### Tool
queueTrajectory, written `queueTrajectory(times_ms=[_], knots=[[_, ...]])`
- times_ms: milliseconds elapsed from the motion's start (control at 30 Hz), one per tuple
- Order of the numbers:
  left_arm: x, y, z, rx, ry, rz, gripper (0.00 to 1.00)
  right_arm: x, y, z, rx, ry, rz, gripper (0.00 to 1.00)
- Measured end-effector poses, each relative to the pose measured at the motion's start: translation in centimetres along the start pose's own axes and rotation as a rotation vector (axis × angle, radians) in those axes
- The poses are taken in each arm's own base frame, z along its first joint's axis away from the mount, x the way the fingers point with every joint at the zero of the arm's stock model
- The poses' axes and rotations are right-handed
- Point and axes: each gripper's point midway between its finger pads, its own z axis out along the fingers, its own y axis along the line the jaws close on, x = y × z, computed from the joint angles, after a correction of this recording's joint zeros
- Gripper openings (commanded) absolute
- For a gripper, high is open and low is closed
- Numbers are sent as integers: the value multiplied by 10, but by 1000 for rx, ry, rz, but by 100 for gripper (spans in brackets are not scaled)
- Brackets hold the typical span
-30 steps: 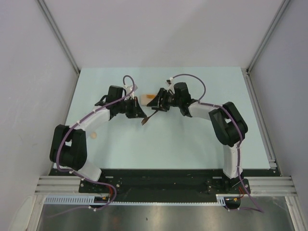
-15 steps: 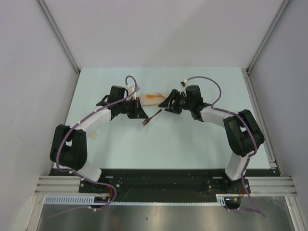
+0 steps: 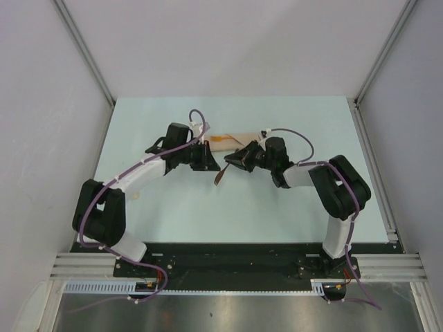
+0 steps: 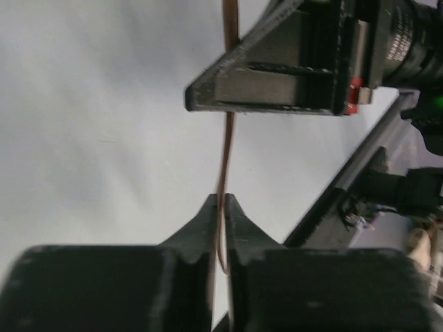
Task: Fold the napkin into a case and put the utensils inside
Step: Pass from the left arm to the right, then pass from the right arm to the left
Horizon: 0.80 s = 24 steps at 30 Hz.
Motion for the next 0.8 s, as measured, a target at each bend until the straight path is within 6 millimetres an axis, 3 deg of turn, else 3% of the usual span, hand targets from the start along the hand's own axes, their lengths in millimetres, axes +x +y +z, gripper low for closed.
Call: queueTrajectory(times_ms=[133,267,367,600,800], knots=[[-7,-2,-5,-78,-89,73,50,3,-3,-7,-28,-19,104,0],[-1,-25,-21,-79,-198,165,53,2,-13,-11,-15,-56,182,0],[5,-30,-25,-78,-255,195,52,-2,-13,-13,-24,-82,224,0],[27,-9,-18,-137,-260,172,36,-9,-2,-18,-76,-123,285,0],[17,-13,-18,-127,-305,173,24,-9,6,-18,-106,-129,307,0]])
